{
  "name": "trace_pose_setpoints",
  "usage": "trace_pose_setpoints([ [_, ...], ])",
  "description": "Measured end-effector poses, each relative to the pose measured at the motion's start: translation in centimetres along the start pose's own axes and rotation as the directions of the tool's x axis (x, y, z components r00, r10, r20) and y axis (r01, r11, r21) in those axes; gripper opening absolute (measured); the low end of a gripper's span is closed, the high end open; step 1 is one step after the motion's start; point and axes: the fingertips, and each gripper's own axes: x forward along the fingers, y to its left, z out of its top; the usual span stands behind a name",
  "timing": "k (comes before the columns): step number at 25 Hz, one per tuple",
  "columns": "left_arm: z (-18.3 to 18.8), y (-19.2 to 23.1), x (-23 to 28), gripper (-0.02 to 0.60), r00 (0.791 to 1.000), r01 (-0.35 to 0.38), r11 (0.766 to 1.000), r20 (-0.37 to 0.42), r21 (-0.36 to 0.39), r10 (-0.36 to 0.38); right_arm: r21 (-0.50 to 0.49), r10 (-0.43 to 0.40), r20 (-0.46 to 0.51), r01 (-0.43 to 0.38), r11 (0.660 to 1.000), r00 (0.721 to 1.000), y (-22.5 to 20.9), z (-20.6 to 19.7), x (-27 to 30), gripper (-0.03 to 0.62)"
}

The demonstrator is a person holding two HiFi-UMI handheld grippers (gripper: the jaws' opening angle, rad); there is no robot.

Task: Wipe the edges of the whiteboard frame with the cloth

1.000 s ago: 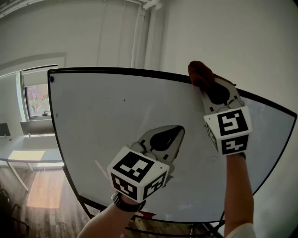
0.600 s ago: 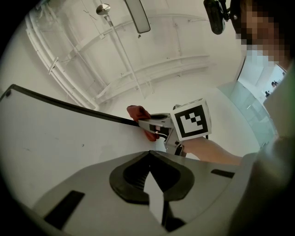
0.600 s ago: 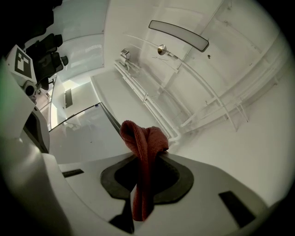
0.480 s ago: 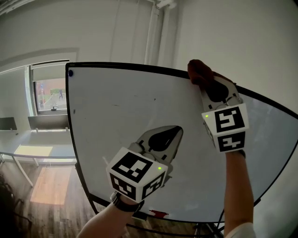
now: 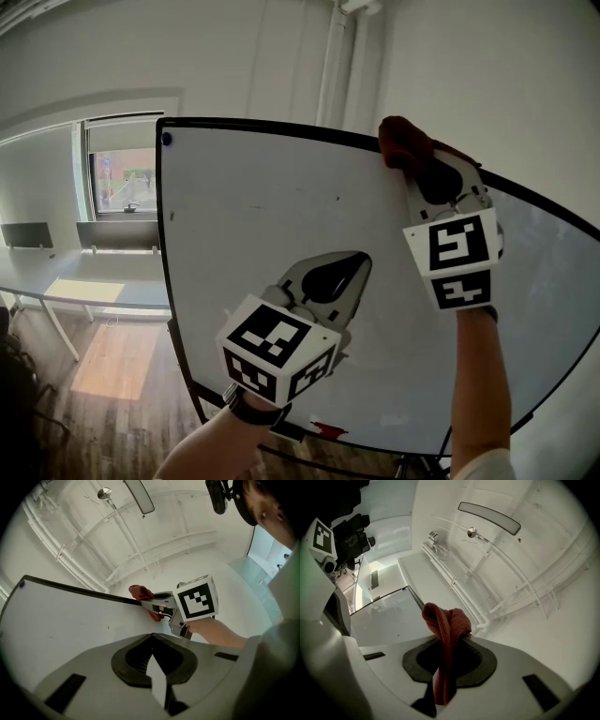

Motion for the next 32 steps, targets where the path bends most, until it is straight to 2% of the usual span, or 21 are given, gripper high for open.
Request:
trace_pose_setpoints([
  [7,0.4,-0.4,0.8,0.009,0.999,-0.034,0.999,0.005,0.026,0.034,0.013,0.030,0.014,-0.030,0.999,0.999,0.1,0.1,0.0,0.060],
  [14,0.0,-0.3,0.5,0.009,0.997,-0.075,0.997,0.009,0.024,0.075,-0.036,0.083,-0.034,-0.084,0.996,0.996,1.5,0.5,0.5,0.060],
  [20,-0.1,2.9,-1.5,0.009,0.996,-0.085,0.996,0.006,0.021,0.085,-0.043,0.077,-0.052,-0.079,0.996,0.996,3.8,2.1,2.9,0.060],
  [27,0.1,8.7,-5.3,0.009,0.999,-0.049,0.998,-0.021,0.048,0.050,-0.031,0.050,-0.077,-0.053,0.998,0.996,8.2,5.2,7.0,0.060],
  [32,0.1,9.6,-6.2,0.009,0.999,-0.033,0.998,-0.030,0.060,0.035,-0.020,0.035,-0.083,-0.037,0.999,0.996,8.9,5.5,7.8,0.060],
])
